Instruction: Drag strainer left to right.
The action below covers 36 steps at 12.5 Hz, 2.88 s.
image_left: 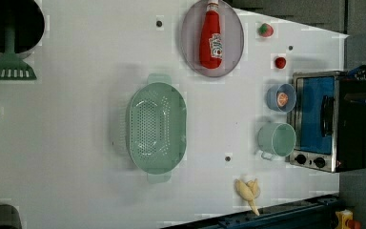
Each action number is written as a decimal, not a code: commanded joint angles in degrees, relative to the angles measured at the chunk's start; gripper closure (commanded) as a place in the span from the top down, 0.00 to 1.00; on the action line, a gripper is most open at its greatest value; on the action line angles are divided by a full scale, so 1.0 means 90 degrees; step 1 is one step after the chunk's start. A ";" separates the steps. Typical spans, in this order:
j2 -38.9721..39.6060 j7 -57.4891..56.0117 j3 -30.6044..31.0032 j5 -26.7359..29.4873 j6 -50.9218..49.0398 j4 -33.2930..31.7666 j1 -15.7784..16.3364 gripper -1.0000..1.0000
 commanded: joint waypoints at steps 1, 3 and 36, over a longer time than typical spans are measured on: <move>-0.2480 0.0383 -0.0151 -0.0254 -0.0732 -0.1434 -0.0088 0.79; -0.2466 0.0390 -0.0032 -0.0198 -0.0733 -0.1438 -0.0053 1.00; 0.3632 0.8512 0.3141 -0.1138 0.5381 -0.2537 0.0550 1.00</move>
